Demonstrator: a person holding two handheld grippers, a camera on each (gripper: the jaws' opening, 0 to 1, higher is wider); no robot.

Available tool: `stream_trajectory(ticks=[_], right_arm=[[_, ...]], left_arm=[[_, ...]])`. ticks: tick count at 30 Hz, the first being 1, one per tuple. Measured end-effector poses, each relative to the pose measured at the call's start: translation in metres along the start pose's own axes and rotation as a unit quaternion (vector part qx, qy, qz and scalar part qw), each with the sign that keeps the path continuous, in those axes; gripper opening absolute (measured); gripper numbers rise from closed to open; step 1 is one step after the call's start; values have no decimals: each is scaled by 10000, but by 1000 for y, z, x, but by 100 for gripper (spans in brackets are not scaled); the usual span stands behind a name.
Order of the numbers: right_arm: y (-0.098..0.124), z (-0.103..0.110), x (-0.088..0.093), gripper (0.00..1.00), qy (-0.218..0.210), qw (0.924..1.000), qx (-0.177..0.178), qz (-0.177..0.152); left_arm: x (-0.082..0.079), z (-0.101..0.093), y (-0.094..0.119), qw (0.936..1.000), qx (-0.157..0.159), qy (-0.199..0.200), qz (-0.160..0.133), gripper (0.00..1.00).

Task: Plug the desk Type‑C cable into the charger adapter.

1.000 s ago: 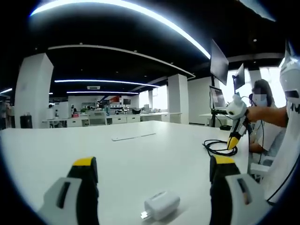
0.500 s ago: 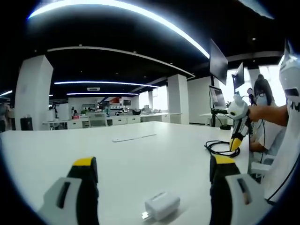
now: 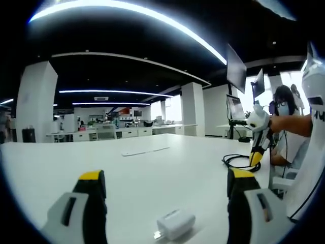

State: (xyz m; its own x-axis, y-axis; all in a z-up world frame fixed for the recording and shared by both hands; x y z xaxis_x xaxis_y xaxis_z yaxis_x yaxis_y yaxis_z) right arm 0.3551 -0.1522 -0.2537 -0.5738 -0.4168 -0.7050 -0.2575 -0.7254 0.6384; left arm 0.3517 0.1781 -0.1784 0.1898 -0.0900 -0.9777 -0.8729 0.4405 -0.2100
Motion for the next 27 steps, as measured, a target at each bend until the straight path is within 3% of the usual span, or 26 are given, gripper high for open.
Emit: stream_trajectory(ticks=[7, 17, 27], right_arm=[[-1, 1, 2, 2, 247, 9997, -42, 34], [0, -1, -3, 6, 404, 9990, -13, -166], [3, -7, -20, 13, 797, 9928, 243, -864]], left_arm=[[-4, -1, -1, 9999, 22, -45, -96, 100], [-6, -1, 0, 9998, 38, -134, -171, 100], [-6, -2, 0, 9998, 52, -139, -162, 100]])
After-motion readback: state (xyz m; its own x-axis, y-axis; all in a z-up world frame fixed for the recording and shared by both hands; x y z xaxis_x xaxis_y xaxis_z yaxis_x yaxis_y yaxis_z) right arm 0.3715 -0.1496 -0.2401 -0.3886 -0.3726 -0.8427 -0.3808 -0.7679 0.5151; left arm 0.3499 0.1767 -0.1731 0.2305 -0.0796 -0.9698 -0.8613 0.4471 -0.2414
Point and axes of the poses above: the point that each gripper's makers call its tool centre point, and the gripper's own axes: y roughly backward along the fingers, z roughly to its left, x roughly out of its underside, the point moved 4 cm from there along y, roughly backward along the fingers, and after that the axes turned 11 degrees about -z, right-handed, at the moved point
